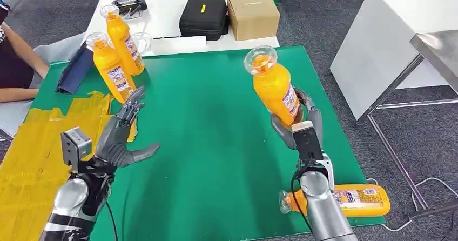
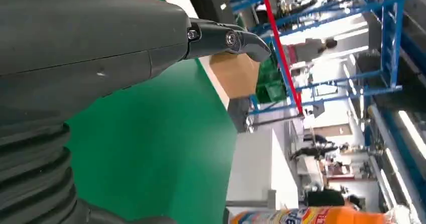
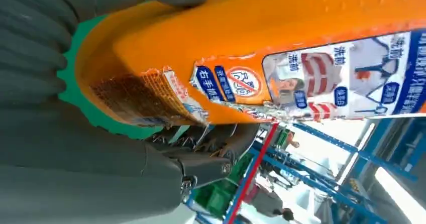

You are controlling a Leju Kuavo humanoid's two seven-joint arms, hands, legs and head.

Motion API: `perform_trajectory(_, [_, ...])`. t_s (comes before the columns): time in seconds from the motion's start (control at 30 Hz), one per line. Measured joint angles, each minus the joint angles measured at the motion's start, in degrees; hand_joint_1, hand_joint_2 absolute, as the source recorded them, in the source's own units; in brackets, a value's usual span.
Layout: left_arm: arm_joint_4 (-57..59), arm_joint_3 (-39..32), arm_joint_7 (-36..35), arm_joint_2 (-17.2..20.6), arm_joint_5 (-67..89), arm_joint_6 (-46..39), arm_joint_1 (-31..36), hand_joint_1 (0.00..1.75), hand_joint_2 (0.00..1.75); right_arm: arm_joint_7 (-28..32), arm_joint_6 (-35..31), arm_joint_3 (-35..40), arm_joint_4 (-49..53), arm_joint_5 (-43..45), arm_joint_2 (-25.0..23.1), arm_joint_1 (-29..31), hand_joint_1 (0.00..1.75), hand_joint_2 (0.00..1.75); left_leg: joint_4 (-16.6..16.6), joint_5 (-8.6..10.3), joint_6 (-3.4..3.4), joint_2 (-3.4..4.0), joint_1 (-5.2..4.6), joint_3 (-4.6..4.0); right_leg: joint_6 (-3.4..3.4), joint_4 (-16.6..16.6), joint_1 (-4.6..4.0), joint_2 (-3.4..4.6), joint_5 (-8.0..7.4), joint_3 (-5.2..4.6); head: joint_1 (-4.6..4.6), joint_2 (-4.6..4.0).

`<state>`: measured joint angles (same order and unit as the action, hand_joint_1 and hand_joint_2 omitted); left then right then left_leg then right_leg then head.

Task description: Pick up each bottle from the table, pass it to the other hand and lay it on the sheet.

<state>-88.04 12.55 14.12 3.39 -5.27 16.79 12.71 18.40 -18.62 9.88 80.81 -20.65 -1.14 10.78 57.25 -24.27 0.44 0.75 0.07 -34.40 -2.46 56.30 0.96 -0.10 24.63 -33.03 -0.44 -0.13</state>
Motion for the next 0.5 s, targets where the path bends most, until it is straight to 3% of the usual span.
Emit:
perform_trajectory(0.23, [2.1, 3.5, -0.4, 0.5, -1.4, -0.3, 3.4, 0.00, 1.75, 0.8, 5.1, 0.7, -0.8, 5.4, -3.1, 1.5, 1.75, 1.75, 0.0, 0.00, 0.00, 0.00, 0.00, -0.07, 0.00, 0.0, -0.02, 0.01, 0.00, -0.06, 0.00, 0.00])
perform_trajectory(0.5, [4.3, 7.6, -0.3, 0.5, -3.3, 0.0, 7.1, 0.00, 1.75, 0.7, 8.9, 8.1, -9.6, 5.7, -7.7, 6.5, 1.75, 1.75, 0.0, 0.02, -0.03, 0.03, 0.05, -0.05, 0.00, 0.0, -0.13, 0.02, 0.00, -0.08, 0.00, 0.00])
